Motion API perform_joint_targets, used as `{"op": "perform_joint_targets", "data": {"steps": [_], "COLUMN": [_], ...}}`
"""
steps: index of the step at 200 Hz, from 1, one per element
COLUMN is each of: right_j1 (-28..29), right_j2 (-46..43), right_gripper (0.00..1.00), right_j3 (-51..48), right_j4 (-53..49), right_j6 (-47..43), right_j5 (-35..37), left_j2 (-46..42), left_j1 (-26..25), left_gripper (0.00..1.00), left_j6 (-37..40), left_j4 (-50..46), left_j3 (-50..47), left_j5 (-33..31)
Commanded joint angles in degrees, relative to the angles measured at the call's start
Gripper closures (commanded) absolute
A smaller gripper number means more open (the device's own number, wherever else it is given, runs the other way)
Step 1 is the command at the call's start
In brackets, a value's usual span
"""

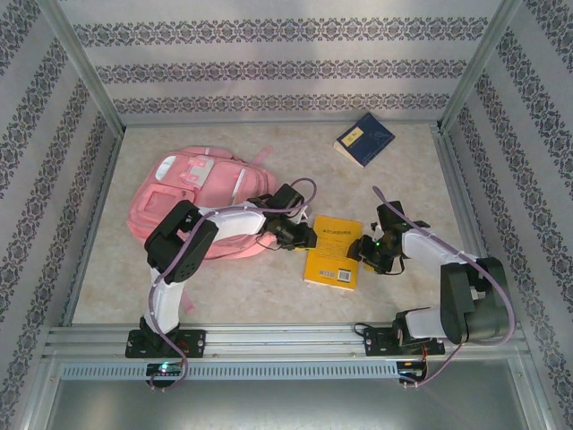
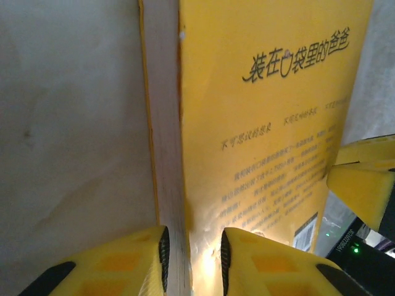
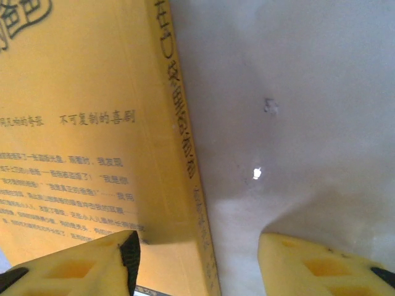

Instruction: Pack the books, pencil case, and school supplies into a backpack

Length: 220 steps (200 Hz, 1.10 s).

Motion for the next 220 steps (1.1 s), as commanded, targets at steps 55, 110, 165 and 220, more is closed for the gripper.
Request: {"op": "perform_joint_targets", "data": {"steps": [55, 110, 165, 220], "right_j1": [0.64, 0.75, -0.66, 0.06], "right_j2": [1.68, 5.27, -10.23, -12.23], "right_gripper": [0.63, 0.56, 0.55, 0.54], "right_j3": [1.28, 2.40, -0.56, -6.60], "right_j4": [7.06, 8.05, 8.46, 19.66], "right_j6": [-1.61, -1.12, 7.19, 14.73], "right_j5": [-5.97, -11.17, -16.94, -21.02], "left_j2": [2.49, 4.26, 3.47, 1.99], "left_j1": [-0.86, -1.45, -2.10, -2.08], "left_gripper": [0.78, 0.81, 0.86, 0.86], "left_j6": [0.58, 0.47, 1.76, 2.01], "left_j4": [-1.10, -1.20, -2.26, -2.31], "left_j3": [4.07, 3.91, 3.01, 1.77], "left_j5": [0.33, 2.59, 2.62, 3.42]}}
